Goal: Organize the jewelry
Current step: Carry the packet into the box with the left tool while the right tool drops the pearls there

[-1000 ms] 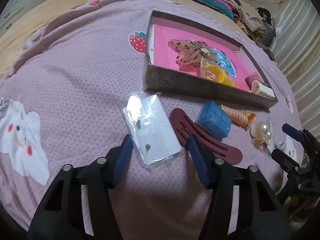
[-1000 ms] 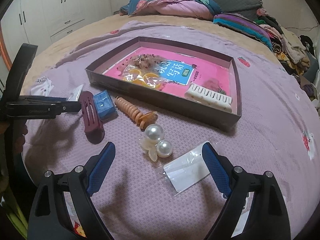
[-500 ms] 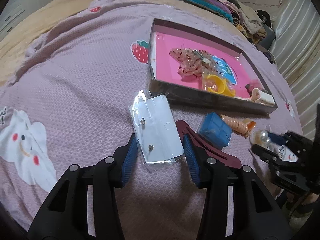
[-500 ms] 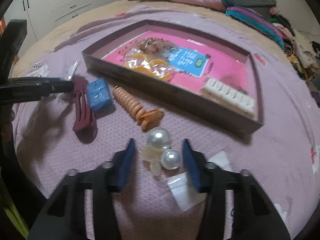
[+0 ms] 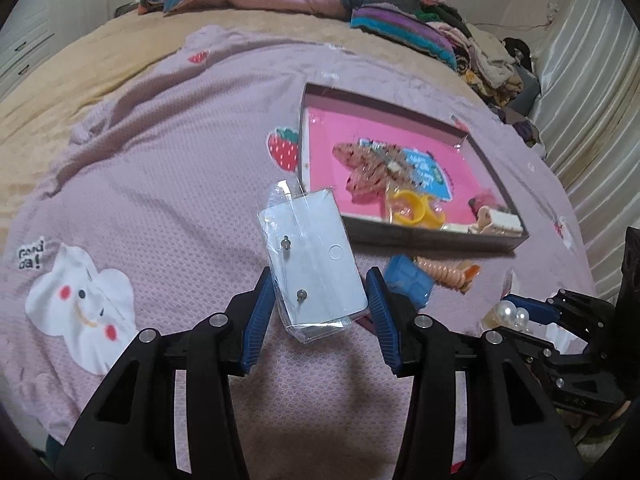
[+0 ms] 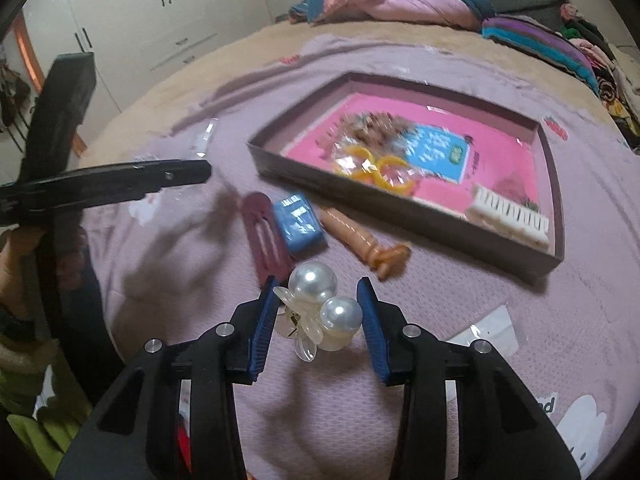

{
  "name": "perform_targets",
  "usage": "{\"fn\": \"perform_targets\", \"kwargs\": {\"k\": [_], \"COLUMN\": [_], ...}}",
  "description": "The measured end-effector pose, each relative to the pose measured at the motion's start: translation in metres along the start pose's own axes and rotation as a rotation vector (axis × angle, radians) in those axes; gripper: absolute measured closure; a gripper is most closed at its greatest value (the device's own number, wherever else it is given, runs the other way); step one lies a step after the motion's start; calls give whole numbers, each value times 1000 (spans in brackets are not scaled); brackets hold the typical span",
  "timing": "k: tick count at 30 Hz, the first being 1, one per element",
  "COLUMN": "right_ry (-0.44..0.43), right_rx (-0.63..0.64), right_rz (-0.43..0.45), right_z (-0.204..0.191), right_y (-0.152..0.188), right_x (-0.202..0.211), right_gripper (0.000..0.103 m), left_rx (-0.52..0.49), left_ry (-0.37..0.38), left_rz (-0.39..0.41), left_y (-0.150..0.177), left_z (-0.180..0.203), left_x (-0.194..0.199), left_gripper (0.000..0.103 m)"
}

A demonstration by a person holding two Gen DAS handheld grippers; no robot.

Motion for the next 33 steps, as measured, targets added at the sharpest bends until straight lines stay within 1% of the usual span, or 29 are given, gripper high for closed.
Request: {"fn": "perform_targets", "kwargs": {"k": [4,11,23,33], "right_ry": [-14,-2,58,118], "right_rx": [1,1,-42,-99], "right_rz": [35,96,165,202], "right_z": [-5,1,36,71], "right_y": [-10,-30,-52,-63], "right_x": [14,37,63,74], "right_gripper": [64,64,64,64], "left_rx": [-12,-39,-103,-150], "left_ry": [7,25,58,78], "left_rz": [18,47,71,71], "left_y": [-9,-28,-58,-77], "left_z": [6,23,52,74], "left_x": [7,16,18,8], "left_gripper": [65,65,65,65]}}
Point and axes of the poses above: each gripper's, at about its wrist camera, not at the fingertips, and x roughly against the way its jaws point, z to its right, y to its underside, the point moved 9 cm from there along -x, roughly the way its jaws point, and after that the axes turned 10 degrees about y, right-handed, at the moved point
